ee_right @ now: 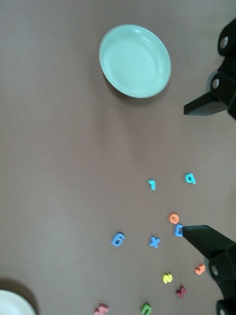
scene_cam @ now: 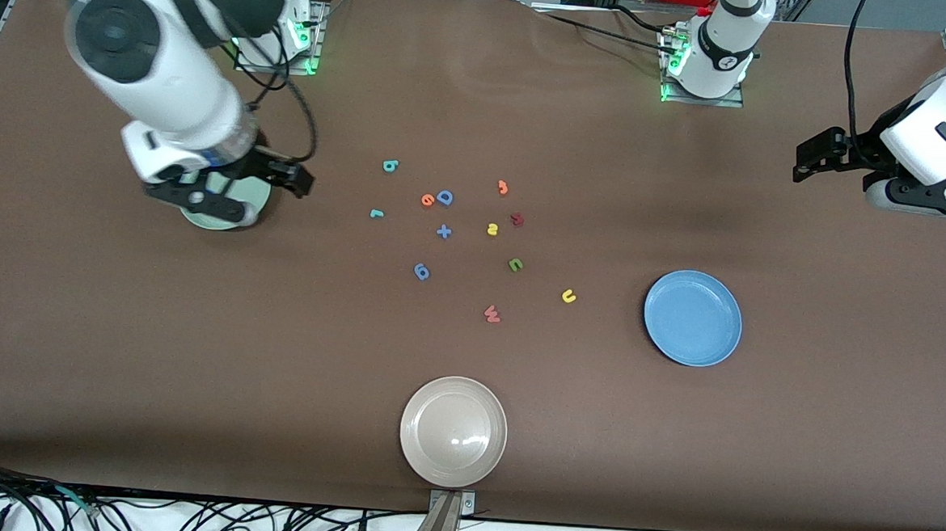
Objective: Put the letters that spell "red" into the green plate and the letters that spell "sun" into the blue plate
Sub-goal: 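Move the right gripper over the letters while the left gripper reaches yellow n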
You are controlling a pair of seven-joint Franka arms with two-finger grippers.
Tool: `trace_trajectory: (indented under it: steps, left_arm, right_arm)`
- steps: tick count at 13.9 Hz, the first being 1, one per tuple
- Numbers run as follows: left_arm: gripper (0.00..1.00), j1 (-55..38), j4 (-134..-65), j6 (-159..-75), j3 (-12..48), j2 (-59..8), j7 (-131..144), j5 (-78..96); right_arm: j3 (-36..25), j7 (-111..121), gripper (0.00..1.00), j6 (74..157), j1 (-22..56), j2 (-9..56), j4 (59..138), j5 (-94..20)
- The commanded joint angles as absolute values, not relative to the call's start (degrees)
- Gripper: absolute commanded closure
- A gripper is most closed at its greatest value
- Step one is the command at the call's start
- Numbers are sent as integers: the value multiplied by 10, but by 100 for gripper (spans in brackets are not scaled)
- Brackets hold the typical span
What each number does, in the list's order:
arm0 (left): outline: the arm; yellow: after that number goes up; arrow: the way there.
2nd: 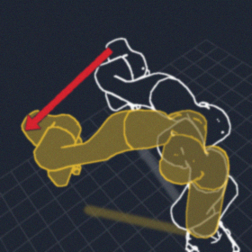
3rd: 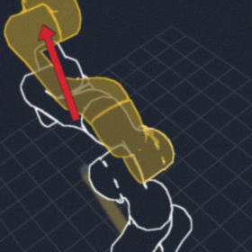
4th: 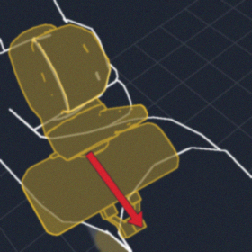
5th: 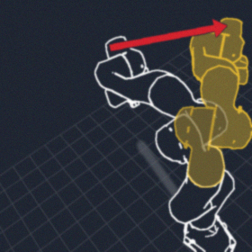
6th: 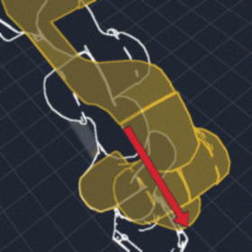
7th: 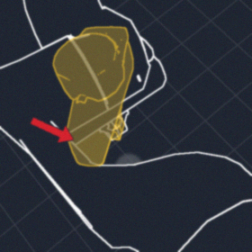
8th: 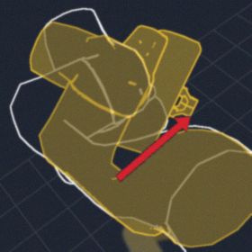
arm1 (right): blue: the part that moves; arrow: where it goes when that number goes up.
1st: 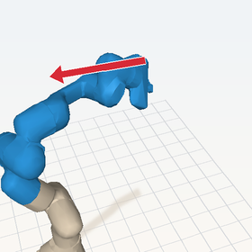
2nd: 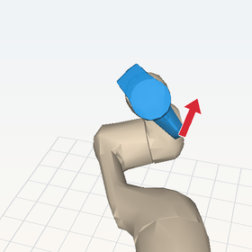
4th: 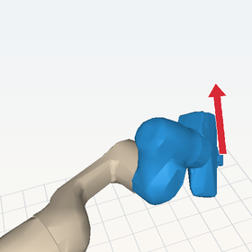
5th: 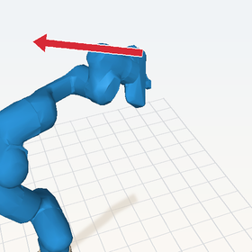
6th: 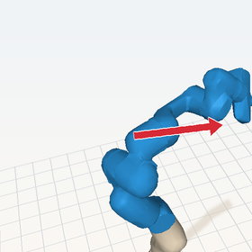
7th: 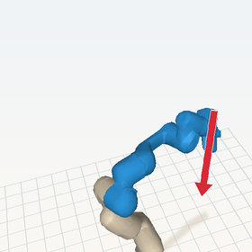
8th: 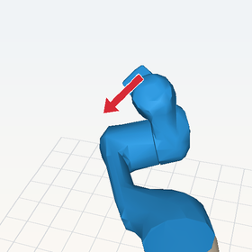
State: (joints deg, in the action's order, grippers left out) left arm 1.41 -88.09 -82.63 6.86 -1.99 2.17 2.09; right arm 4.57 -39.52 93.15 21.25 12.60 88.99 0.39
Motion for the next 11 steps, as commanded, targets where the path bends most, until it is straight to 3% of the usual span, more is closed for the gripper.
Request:
trace_trajectory:
  steps: [1, 11]
  left_arm:
    - [0, 16, -865, -817, 69, -25, 16, 33]
    - [0, 15, -865, -817, 69, -26, 16, 33]
  right_arm:
    - [42, -424, 1, 940, 235, 138, 917, -10]
    - [72, -457, 1, 1160, 237, 99, 1221, -102]
